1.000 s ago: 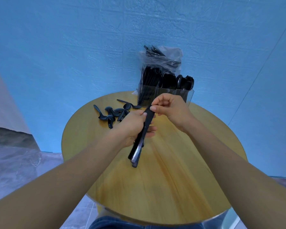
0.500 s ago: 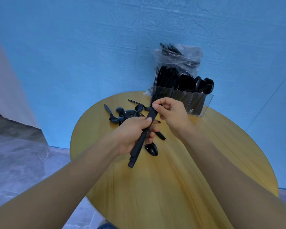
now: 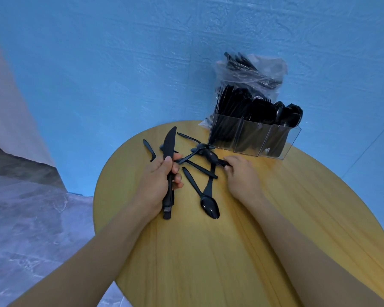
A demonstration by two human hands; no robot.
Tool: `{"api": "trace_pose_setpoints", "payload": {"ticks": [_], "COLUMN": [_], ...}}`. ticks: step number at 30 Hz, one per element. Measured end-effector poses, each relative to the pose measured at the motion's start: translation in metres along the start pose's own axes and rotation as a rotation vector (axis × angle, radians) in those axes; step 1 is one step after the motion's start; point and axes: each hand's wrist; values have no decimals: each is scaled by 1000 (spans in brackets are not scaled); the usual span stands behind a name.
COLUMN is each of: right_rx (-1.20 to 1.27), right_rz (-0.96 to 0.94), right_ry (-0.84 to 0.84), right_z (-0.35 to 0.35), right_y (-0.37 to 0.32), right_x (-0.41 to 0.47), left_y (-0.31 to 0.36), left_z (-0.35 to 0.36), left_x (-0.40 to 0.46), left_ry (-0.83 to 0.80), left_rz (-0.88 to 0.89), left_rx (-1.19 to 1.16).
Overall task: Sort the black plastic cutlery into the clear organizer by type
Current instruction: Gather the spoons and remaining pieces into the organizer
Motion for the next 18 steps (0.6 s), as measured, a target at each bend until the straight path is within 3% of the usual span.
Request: {"api": "trace_pose_setpoints", "payload": {"ticks": [2,5,11,18], "right_rx": [29,-13,65,4], "right_rz": [-117,-225,-84,129], "right_ry": [34,-117,1,-135], "right_z": [-1,5,-5,-10], "right_y": [-7,-17,0,-9], "right_x": [-7,-13,-15,-25], "left_y": [-3,-6,-7,-9], "left_z": [1,1,0,1], "left_x": [0,0,0,2], "left_ry": [-15,-19,7,-11], "left_rz": [40,57,56,62], "left_rx": [65,79,77,107]}}
Point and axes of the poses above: each hand's wrist, its own x-axis towards the middle knuckle, its own z-axis out of the palm, y = z × x, and after that the axes turned 1 degree about y, right-handed
